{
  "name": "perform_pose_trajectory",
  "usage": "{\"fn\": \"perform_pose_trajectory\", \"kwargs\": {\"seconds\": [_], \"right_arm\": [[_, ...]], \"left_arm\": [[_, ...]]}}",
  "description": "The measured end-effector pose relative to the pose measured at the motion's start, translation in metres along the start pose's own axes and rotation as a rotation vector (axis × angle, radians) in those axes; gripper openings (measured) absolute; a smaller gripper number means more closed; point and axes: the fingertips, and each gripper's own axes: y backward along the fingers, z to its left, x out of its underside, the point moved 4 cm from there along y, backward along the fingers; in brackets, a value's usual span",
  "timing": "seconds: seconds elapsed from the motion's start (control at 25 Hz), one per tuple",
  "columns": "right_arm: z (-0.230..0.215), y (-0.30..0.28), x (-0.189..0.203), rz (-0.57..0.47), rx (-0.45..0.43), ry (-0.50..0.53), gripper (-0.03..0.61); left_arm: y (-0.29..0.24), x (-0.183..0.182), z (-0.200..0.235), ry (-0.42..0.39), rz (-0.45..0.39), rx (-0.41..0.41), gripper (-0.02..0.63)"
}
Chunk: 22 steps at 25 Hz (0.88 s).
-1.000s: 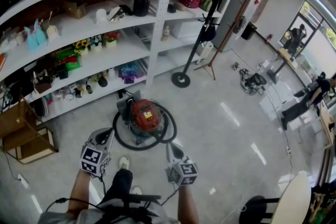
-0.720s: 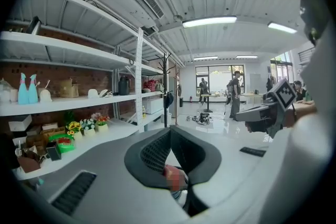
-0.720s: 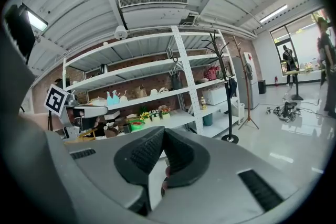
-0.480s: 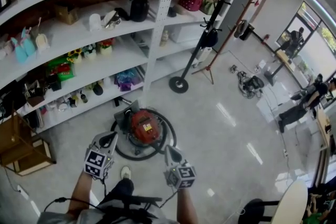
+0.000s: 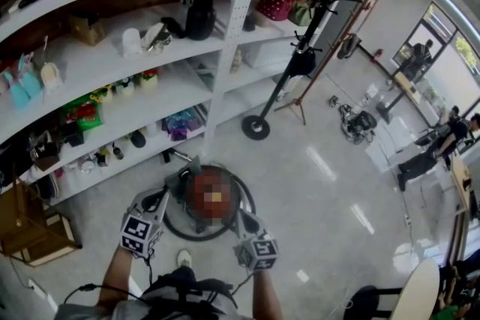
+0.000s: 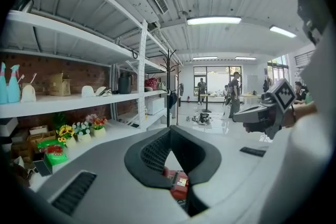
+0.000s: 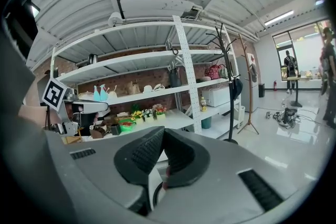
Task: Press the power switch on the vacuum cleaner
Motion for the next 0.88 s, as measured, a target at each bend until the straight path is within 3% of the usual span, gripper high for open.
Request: {"fn": "perform_pose_trajectory", "kwargs": {"seconds": [0.44,0.6,0.88], "right_arm": [[-0.021,-0.045,-0.013,-0.005,0.016,0.014,0.012],[-0.041,-0.066,0.005,0.027,0.008,0.019,0.012],[-0.072,-0.104,0.063,0.092,0.01,-0.012,0.012]], "left_arm": [[-0.045,0.014,0.023,0.015,0.014,0.039,0.006],[-0.07,0.032,0.031,0.027,0.033,0.034,0.006],[-0.114,0.097,0.033,0.025,0.087,0.036,0.006]]}}
